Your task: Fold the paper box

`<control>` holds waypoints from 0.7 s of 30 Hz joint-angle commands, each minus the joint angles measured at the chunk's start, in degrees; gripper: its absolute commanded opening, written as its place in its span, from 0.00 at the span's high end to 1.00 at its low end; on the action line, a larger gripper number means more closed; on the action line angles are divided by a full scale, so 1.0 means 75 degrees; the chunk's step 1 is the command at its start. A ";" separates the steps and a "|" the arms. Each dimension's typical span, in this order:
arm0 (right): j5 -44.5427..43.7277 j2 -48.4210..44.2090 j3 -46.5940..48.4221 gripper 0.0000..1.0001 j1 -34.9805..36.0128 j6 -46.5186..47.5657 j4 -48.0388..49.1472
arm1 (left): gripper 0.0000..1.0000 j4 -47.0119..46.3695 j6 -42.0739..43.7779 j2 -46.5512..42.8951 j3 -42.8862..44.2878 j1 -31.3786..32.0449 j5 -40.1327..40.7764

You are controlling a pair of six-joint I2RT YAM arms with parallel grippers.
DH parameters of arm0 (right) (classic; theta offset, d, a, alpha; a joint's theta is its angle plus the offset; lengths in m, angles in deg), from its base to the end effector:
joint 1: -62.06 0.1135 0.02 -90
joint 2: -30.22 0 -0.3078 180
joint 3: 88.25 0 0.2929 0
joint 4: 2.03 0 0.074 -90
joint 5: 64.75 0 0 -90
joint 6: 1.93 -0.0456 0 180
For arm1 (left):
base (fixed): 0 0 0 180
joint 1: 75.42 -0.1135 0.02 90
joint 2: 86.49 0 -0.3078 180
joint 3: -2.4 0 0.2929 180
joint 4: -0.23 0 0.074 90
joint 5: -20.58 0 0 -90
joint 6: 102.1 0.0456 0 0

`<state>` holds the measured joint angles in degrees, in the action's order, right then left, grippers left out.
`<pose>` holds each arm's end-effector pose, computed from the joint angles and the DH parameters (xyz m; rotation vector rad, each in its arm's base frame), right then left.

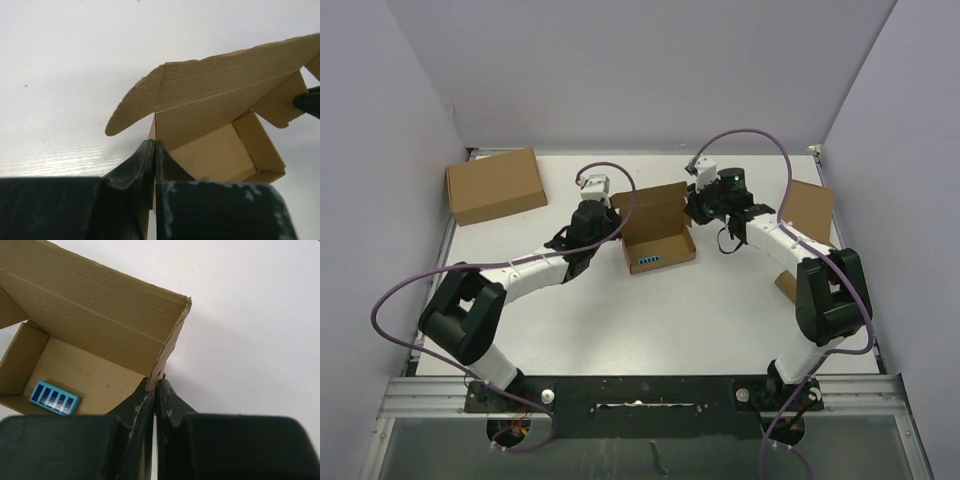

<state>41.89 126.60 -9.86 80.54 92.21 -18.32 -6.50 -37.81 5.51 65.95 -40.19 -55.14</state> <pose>0.4037 0.1487 0.2626 -0.5901 2.0949 0.4580 0.3316 -0.2204 0.2378 -0.0033 1.9658 -0.4620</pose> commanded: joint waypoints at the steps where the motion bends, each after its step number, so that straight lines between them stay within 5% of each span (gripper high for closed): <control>1: 0.0181 -0.0274 -0.0358 1.00 0.0185 -0.0675 0.0998 | 1.00 -0.0204 -0.0916 0.0177 0.0656 0.0220 0.0430; 21: 0.0011 -0.1120 -0.1422 1.00 0.0527 -0.1132 0.1224 | 1.00 0.0707 -0.1919 0.0225 0.0637 0.1104 0.1596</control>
<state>39.25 120.94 -19.41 82.37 85.92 -10.45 -1.19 -49.02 6.10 68.31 -34.60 -42.20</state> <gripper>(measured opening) 0.030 0.010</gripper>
